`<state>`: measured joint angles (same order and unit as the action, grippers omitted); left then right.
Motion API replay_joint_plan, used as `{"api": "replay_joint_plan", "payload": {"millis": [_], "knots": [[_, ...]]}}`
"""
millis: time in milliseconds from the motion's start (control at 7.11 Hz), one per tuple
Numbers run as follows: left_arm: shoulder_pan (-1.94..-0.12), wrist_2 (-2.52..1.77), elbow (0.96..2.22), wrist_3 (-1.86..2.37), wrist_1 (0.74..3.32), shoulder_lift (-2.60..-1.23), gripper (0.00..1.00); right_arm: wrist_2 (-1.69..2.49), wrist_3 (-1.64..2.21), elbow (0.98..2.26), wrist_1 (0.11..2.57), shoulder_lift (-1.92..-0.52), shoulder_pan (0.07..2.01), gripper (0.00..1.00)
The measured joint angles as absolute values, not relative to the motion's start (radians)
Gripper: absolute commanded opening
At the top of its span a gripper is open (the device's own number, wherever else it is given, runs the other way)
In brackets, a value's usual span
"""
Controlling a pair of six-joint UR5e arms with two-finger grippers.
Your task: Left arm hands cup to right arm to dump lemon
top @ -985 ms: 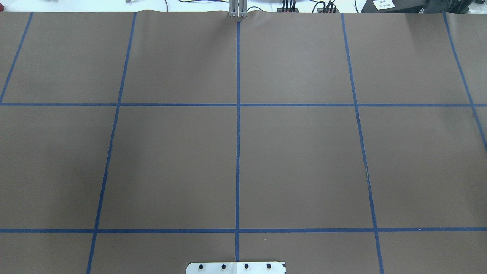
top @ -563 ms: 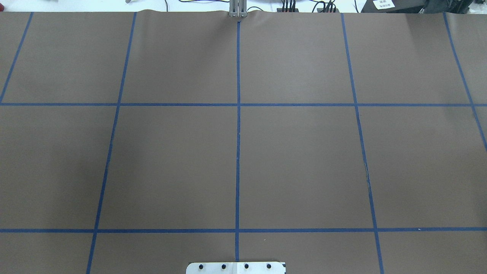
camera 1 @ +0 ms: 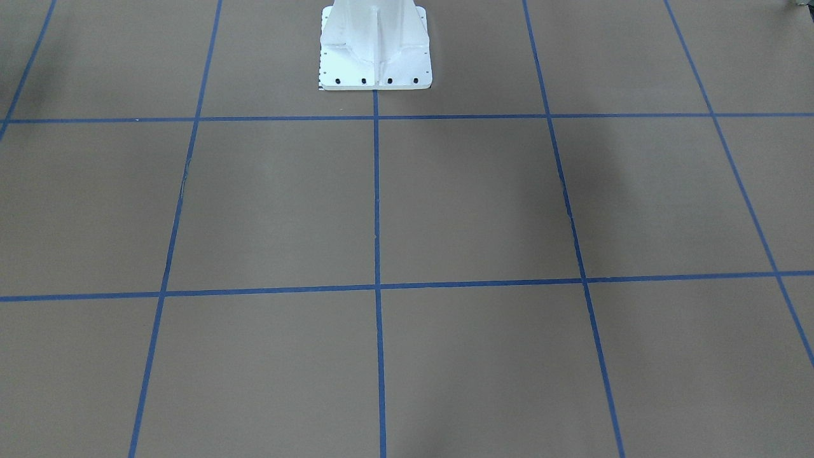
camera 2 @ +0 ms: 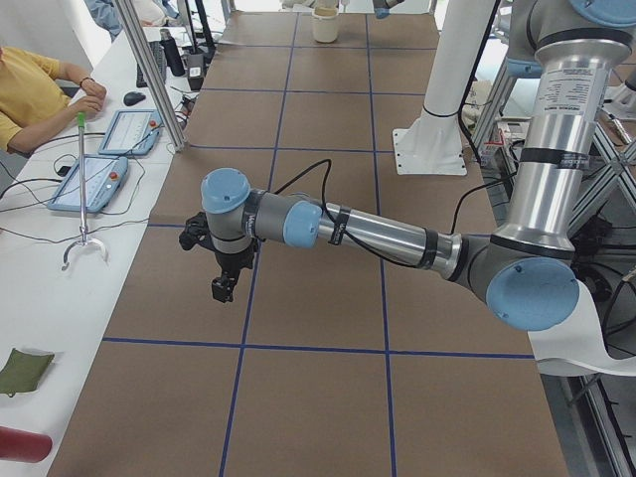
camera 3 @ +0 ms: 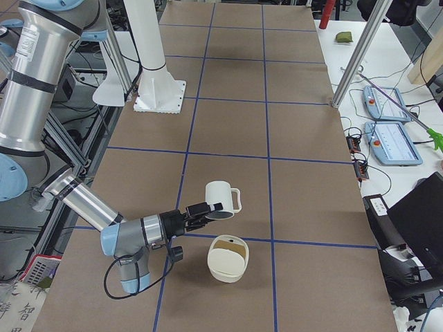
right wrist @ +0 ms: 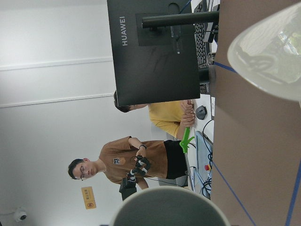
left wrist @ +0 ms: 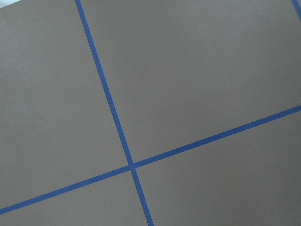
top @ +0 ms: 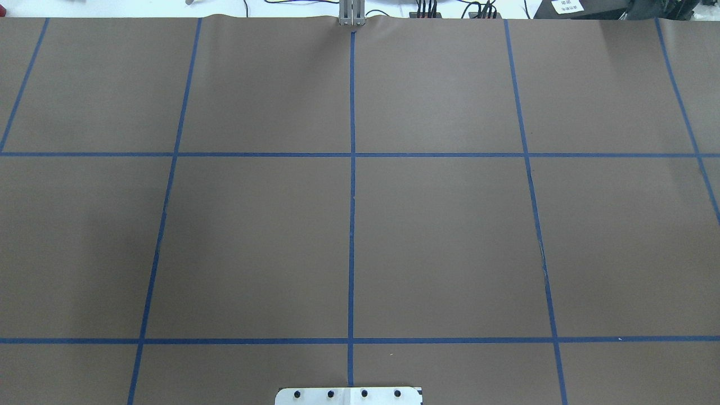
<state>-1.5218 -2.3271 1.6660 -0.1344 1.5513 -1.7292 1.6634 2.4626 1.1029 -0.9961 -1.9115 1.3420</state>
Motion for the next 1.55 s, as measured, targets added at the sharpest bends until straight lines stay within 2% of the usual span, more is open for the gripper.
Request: {"api": "replay_joint_plan", "payload": {"millis": [703,1548], "knots": [[-1.52,-2.329,1.667,-0.132,1.552,-1.73,1.0,1.527,2.74,1.008,-1.08,-1.874,1.342,0.0],[-1.52,-2.329,1.668,-0.12,1.553,-1.731,1.0,1.506,2.84,0.999,-1.114,-1.861,1.341,0.0]]}}
